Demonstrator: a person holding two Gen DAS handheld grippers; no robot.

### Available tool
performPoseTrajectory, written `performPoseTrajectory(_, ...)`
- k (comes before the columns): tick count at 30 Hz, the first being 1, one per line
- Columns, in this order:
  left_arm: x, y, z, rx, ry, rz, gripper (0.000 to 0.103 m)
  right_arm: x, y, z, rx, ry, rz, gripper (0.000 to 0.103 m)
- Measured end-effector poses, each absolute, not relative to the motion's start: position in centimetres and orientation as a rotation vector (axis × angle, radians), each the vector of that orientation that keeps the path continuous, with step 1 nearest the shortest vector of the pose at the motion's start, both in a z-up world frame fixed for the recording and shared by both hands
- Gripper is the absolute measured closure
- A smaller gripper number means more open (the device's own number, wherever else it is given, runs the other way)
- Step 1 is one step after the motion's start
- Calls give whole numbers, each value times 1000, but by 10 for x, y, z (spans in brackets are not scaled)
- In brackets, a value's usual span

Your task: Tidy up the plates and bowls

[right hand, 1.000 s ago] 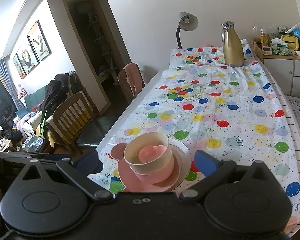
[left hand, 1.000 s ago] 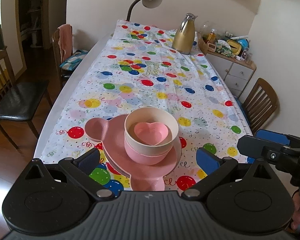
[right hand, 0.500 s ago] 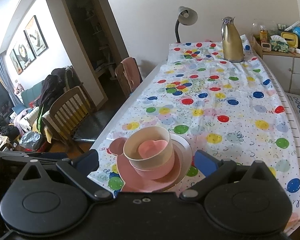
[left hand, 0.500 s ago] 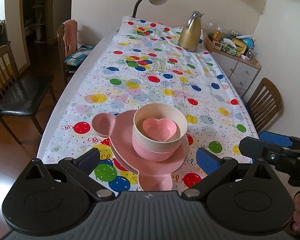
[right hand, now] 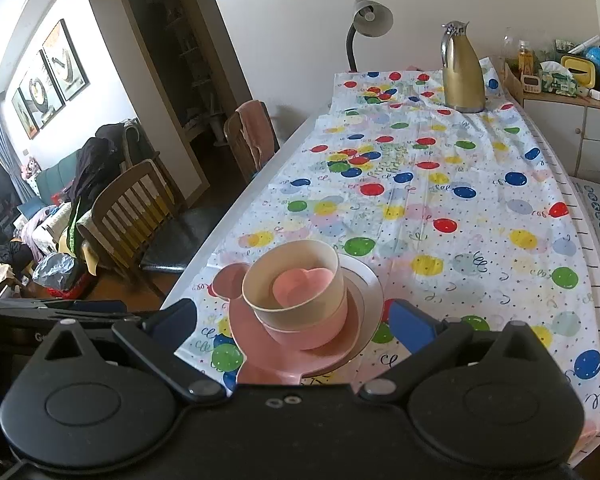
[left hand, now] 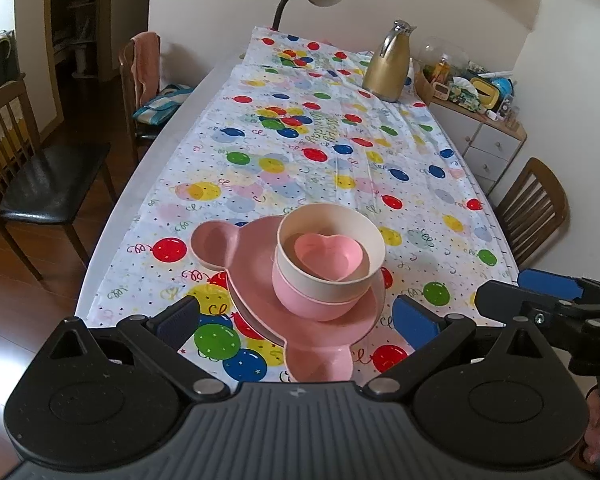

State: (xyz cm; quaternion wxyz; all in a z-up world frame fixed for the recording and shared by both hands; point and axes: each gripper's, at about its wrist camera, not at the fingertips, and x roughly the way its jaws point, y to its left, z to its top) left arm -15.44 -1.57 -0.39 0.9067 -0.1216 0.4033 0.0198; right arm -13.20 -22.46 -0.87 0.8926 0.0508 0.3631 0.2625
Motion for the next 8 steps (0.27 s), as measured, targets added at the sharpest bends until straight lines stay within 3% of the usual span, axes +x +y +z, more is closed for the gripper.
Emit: performPoseTrajectory(8, -154, -15, -4, -251, 833, 39, 0, -130, -222, -9, 103, 756, 541, 0)
